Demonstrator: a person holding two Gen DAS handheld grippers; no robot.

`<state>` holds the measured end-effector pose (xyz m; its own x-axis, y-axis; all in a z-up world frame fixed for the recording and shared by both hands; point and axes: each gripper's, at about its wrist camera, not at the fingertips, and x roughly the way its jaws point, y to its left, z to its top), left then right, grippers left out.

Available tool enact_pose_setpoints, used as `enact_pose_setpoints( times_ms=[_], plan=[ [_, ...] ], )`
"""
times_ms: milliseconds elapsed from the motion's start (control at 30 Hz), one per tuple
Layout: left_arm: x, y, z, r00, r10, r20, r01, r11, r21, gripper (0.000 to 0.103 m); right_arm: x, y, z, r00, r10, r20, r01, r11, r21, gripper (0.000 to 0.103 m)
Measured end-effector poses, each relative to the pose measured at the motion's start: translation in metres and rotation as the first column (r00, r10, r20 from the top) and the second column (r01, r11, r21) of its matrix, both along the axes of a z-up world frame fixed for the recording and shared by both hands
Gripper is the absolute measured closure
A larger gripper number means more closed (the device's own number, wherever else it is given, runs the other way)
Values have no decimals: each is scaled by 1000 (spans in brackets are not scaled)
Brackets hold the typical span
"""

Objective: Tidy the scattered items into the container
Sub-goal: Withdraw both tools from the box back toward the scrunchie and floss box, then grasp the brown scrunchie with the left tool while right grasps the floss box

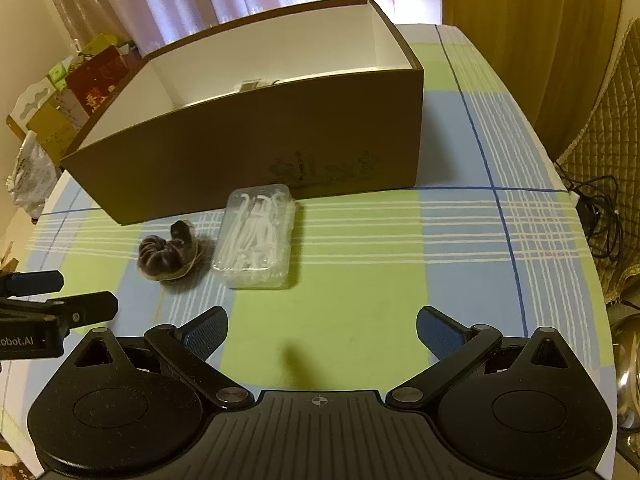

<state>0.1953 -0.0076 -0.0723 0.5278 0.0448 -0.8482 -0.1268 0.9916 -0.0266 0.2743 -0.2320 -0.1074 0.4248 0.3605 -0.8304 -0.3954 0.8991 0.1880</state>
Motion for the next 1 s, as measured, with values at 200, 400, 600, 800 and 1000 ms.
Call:
enact_pose_setpoints(
  times_ms=[200,400,600,800,1000],
  plan=[
    [15,0,-9,1000,-17,-14,17,1000,0,22,14,6,-6,1000,3,-11,-3,1000,-8,0],
    [35,-1,-16,1000,-23,-17,23,1000,-20,23,28,8,-12,1000,-3,-21,3,1000,-6,0],
    [52,-2,-26,999,-27,-19,26,1000,-10,29,36,9,-16,999,-15,-30,15,1000,-5,0],
    [57,1,-36,999,-50,-12,50,998,-39,53,39,11,-18,999,-11,-31,11,1000,-3,0],
    [52,8,-37,998,-56,4,56,995,-83,82,38,17,-16,1000,7,-28,-7,1000,5,0]
  ],
)
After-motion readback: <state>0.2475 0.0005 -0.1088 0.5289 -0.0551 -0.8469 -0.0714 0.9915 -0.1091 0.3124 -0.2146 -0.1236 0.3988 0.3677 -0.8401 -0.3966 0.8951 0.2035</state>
